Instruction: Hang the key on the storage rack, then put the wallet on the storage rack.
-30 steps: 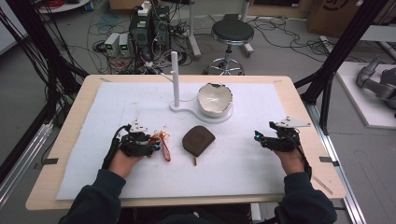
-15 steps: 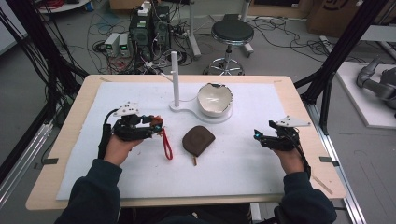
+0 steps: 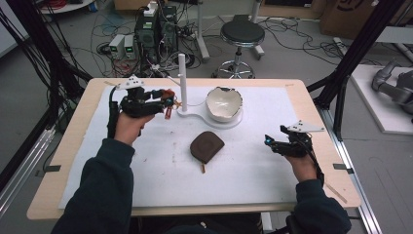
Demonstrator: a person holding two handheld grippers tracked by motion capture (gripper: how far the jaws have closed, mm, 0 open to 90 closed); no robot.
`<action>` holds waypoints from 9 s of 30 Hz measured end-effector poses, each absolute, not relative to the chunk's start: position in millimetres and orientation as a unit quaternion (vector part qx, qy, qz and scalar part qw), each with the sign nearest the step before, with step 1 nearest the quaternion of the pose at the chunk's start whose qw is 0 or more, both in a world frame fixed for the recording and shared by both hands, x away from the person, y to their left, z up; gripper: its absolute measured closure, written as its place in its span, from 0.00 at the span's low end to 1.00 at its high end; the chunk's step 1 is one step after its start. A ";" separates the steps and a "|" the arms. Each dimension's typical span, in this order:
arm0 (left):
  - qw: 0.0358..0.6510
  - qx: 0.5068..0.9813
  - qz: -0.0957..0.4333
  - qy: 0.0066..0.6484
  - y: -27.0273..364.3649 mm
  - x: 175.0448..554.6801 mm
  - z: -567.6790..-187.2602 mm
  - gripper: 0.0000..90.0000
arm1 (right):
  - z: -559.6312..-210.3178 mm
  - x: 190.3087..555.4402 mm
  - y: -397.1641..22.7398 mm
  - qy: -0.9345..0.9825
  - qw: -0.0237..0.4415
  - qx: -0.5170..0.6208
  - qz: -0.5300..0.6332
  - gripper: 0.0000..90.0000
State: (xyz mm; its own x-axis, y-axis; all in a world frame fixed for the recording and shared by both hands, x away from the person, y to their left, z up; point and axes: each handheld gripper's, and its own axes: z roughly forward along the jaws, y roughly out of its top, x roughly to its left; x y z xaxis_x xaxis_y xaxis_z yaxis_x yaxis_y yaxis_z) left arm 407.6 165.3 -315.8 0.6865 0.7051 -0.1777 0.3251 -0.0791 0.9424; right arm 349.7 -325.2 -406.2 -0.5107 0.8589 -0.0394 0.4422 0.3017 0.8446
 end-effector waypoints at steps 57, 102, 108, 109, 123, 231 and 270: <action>0.567 0.684 0.189 0.418 181.3 437.3 -345.3 0.42 | -406.7 348.5 -325.7 0.769 0.250 0.421 0.412 0.29; 0.559 0.694 0.228 0.393 220.9 356.8 -405.9 0.25 | -410.2 353.3 -313.2 0.775 0.230 0.410 0.423 0.27; 0.552 0.704 0.225 0.387 215.7 356.8 -407.0 0.25 | -412.7 357.0 -295.5 0.784 0.195 0.394 0.438 0.24; 0.550 0.706 0.224 0.386 214.6 356.5 -407.1 0.25 | -412.7 357.0 -295.5 0.784 0.195 0.394 0.438 0.24; 0.547 0.725 0.193 0.371 189.7 356.5 -413.1 0.25 | -424.1 375.6 -240.0 0.809 0.098 0.345 0.466 0.24; 0.590 0.690 0.172 0.382 215.8 368.1 -400.3 0.23 | -385.8 378.5 -229.0 0.809 0.081 0.221 0.539 0.76; 0.591 0.676 0.169 0.405 236.2 371.5 -409.2 0.24 | -374.9 477.0 -239.3 0.786 0.178 0.286 0.519 0.73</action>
State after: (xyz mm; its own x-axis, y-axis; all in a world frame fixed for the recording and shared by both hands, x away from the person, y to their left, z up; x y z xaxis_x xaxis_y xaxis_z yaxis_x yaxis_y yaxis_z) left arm 371.5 236.2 -409.2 0.6143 0.7481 -0.2509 0.3482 0.0283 0.9370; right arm 477.0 -239.3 -374.9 -0.7735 0.6335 0.0177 0.2648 0.2977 0.9172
